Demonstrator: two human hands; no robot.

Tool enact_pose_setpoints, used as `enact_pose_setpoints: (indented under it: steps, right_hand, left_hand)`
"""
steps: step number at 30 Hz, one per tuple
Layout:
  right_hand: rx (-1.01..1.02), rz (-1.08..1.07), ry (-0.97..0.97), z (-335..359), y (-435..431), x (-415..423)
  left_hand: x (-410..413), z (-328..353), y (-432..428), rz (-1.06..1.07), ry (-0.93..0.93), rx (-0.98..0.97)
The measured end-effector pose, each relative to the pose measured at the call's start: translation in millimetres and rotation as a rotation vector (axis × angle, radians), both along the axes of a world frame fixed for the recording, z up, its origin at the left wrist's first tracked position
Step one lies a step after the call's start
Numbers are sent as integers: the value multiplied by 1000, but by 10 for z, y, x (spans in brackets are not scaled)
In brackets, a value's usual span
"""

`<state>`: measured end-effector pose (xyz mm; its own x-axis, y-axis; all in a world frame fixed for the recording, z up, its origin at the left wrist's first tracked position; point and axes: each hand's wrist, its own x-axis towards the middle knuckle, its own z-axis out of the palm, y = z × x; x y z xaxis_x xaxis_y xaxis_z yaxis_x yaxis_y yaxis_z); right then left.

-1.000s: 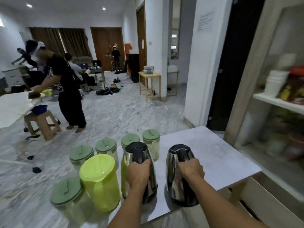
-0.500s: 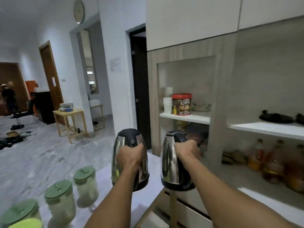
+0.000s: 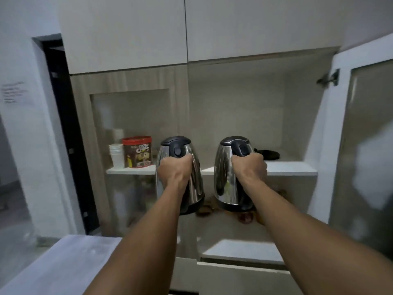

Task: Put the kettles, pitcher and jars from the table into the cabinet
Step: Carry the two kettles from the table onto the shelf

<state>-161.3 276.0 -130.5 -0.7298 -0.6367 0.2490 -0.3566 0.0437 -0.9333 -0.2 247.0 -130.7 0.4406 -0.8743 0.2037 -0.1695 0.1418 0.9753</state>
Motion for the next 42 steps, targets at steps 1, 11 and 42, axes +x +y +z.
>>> enact_pose_setpoints:
  steps: [1,11,42]
  right_hand:
    - [-8,-20,3,39,-59,-159]
    - [-130,-93,27,316,-915,-1736]
    - [-38,-206,-54,292,-4202,-3296]
  left_hand:
    - [-186,63,-103,-17,-4,-15]
    - [-1895,446,-1211,-165,51,-135]
    - [-3363,231,-4574,-322,-55,-31]
